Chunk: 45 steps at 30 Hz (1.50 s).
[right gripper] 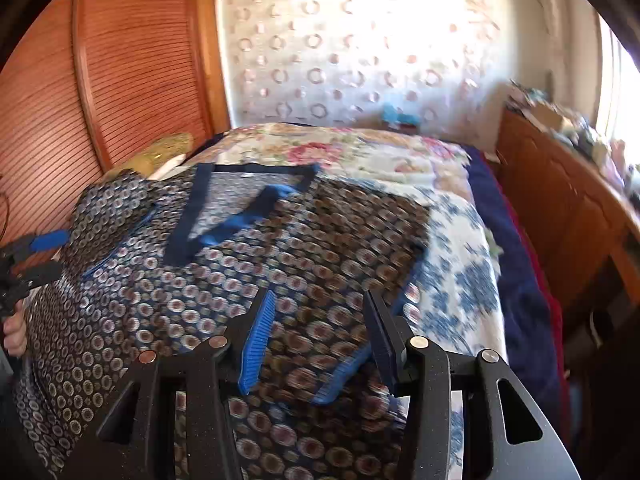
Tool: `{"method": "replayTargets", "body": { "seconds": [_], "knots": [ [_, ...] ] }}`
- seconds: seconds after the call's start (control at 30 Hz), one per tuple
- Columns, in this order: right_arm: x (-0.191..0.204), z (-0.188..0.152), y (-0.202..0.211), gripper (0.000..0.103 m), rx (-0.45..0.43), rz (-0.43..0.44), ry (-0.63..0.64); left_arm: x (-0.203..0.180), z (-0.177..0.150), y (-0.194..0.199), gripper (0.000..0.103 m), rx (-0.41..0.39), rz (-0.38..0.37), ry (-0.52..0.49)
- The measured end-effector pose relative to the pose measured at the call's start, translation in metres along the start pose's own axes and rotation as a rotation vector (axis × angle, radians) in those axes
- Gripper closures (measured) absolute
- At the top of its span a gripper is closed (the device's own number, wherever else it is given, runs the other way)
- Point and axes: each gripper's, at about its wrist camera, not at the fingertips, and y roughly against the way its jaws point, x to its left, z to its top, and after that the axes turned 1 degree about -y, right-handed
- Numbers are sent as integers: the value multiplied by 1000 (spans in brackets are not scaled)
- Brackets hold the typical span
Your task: Fold small clothes
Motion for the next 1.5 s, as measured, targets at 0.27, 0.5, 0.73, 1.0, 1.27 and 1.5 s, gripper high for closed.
{"method": "replayTargets", "body": {
  "seconds": [0.27,0.5,0.73,1.0,1.27,1.5],
  "knots": [
    [-40,15,-34,55,78,-41,-172,-5,-5,-5,18,18,0,-3],
    [-29,41,-73,94,118,-70,-154,-3,-7,-7,18,21,3,4],
    [6,67,-69,99,17,-63,-58,-1,-11,-8,18,28,3,15],
    [48,79,-72,89,8,38,37,5,-14,-5,18,25,4,29],
    [39,65,-69,34,-13,-36,37,20,-13,-2,18,16,23,55],
    [34,62,-101,34,83,-97,35,47,8,2,18,-6,80,51]
  ]
}}
